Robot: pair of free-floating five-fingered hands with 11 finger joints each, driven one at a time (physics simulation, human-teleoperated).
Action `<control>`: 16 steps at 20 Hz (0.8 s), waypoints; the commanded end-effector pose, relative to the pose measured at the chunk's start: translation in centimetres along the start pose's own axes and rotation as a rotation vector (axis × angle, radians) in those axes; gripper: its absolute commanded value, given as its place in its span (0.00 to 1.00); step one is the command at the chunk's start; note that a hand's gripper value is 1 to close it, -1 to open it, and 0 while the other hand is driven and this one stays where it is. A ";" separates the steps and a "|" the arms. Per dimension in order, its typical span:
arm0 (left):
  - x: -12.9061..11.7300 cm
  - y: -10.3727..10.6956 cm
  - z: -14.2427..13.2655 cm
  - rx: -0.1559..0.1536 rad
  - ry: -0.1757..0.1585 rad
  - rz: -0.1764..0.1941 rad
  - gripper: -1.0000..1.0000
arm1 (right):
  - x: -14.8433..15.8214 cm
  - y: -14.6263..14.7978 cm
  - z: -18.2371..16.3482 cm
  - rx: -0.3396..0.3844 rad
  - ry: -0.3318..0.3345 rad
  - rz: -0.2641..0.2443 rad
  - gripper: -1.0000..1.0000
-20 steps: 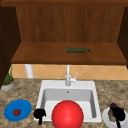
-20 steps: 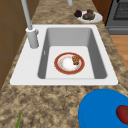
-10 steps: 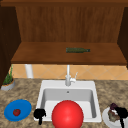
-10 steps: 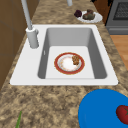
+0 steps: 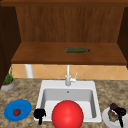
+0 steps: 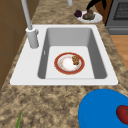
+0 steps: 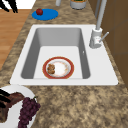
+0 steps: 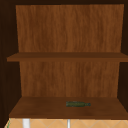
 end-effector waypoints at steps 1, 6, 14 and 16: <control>0.0 0.0 0.0 0.000 0.000 0.000 0.50 | 0.2 -0.1 -2.3 0.107 -0.030 -0.033 0.00; 0.0 0.0 0.0 0.000 0.000 0.000 0.50 | 0.2 0.0 -5.1 0.204 -0.039 -0.038 0.00; 0.0 0.0 0.0 0.000 0.000 0.000 0.50 | -2.2 2.2 -7.1 0.062 -0.104 -0.131 0.00; 0.0 0.0 0.0 0.000 0.000 0.000 0.50 | -2.3 2.8 -7.2 0.027 -0.113 -0.156 1.00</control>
